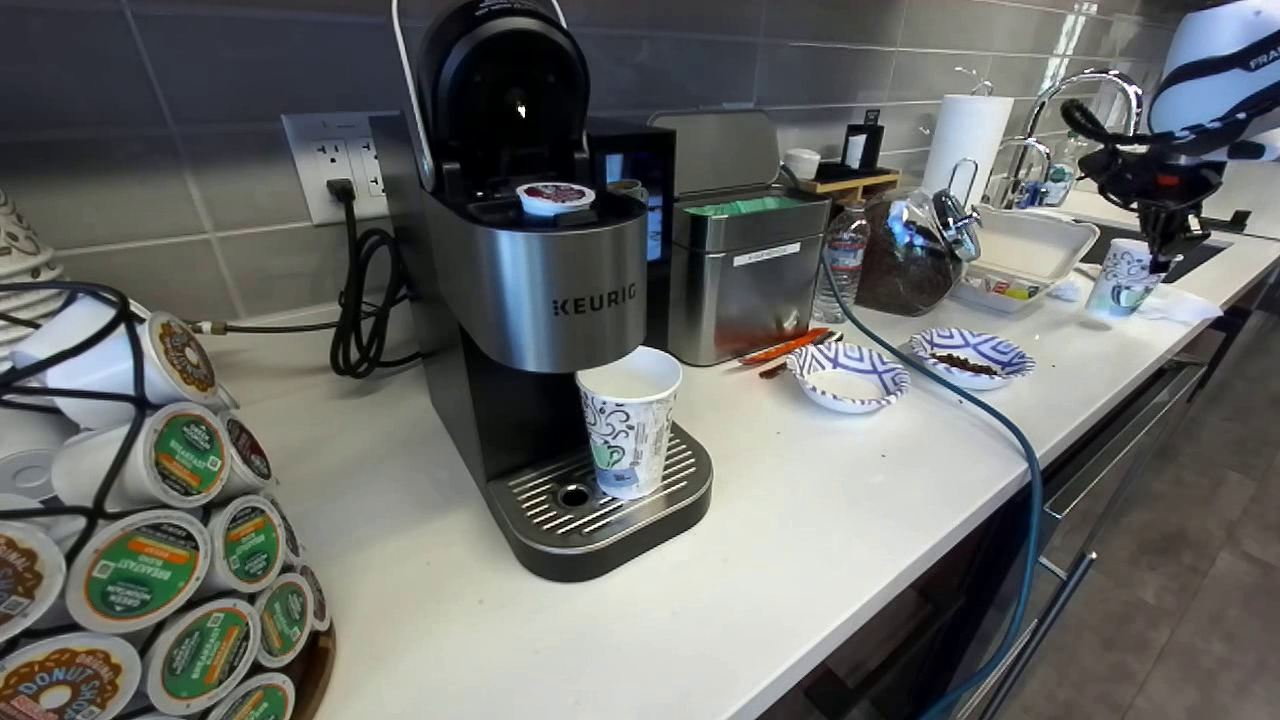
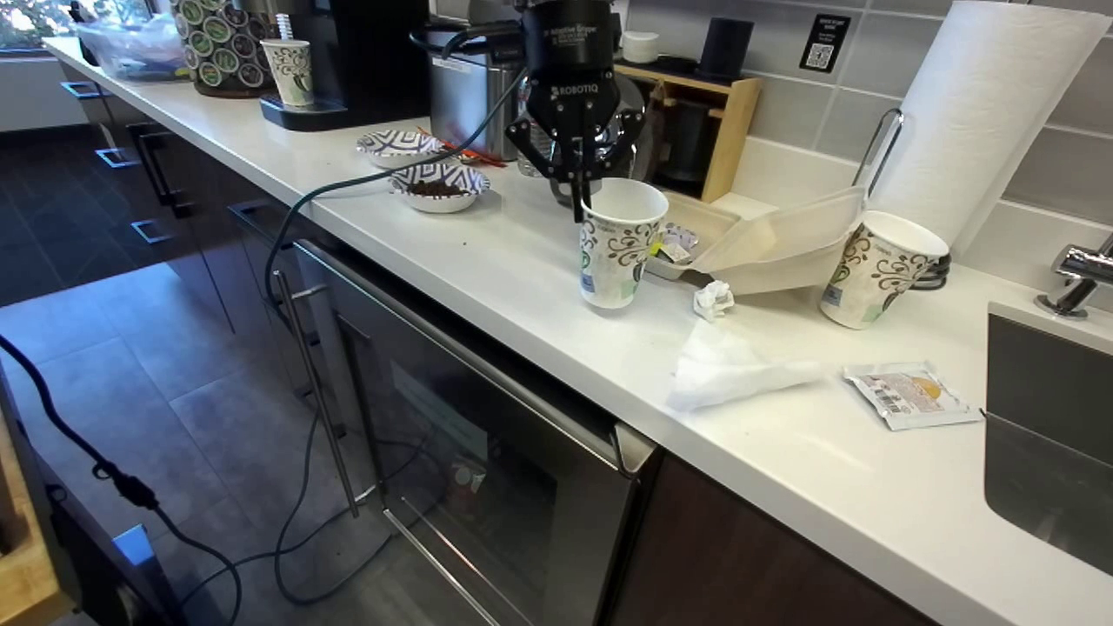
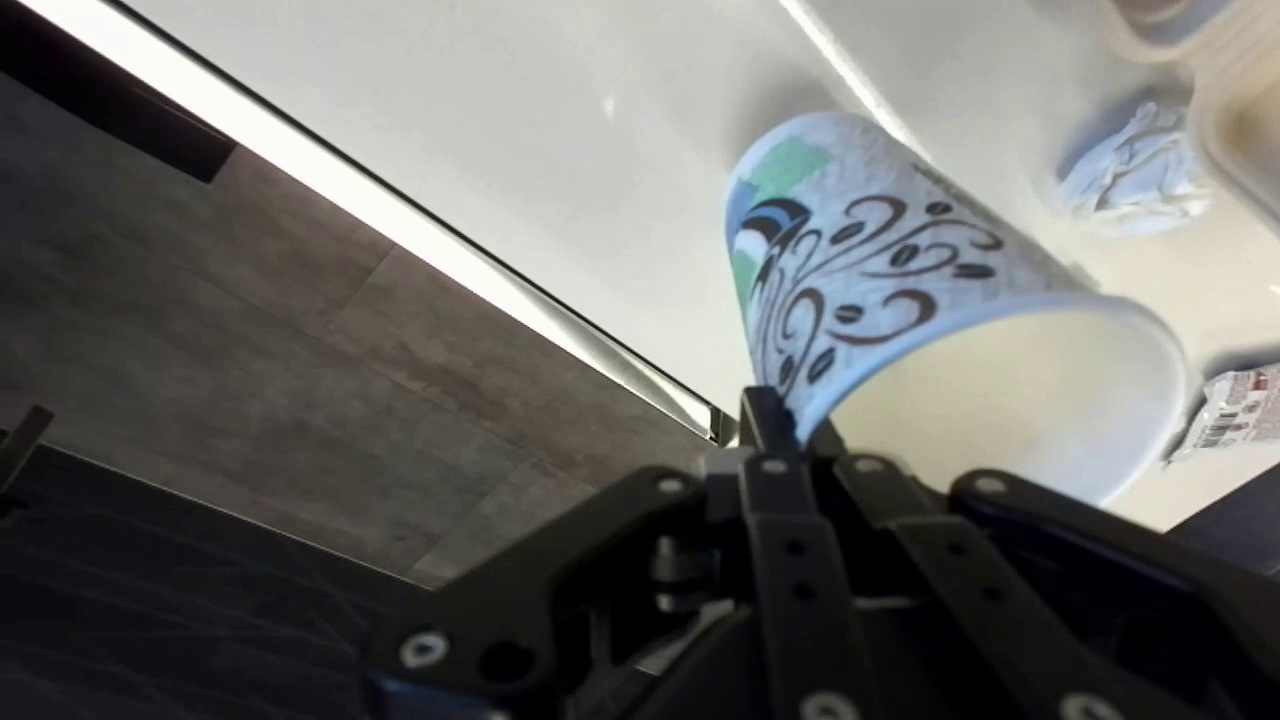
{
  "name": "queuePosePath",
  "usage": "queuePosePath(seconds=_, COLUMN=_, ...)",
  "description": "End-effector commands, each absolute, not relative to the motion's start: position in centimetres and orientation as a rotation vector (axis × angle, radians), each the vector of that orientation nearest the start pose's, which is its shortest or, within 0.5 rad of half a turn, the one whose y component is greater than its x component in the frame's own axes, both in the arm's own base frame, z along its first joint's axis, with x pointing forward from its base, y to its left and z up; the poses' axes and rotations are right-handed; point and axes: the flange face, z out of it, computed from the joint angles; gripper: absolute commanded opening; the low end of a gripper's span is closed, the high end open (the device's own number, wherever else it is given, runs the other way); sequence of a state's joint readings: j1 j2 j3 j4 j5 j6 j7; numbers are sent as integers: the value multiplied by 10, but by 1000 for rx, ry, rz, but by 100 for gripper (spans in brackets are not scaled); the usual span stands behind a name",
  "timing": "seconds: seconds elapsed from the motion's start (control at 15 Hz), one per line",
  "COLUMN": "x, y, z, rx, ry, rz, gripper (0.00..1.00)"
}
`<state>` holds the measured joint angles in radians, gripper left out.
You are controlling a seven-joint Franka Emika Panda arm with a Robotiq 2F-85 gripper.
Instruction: Move the cup and the bottle to the right
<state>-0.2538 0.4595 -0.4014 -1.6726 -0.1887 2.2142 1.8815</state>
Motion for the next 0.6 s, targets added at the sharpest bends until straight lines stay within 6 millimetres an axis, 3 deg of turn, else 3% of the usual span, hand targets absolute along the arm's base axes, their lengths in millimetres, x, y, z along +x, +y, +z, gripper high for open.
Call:
queuePosePath(seconds=0.0, x=550, y=-387, z=362, rx=-1234, ry=3078, rz=-458, gripper=1)
queuePosePath(seconds=0.33, x=552, y=-384, z=359, rx=-1249, ry=3081, rz=-455, gripper=1)
queuePosePath(seconds=0.47, x=553, y=-383, z=359, rx=-1248, ry=3082, rz=-451, gripper=29)
queuePosePath(seconds=0.53, x=553, y=-383, z=359, rx=-1249, ry=3082, rz=-449, gripper=36)
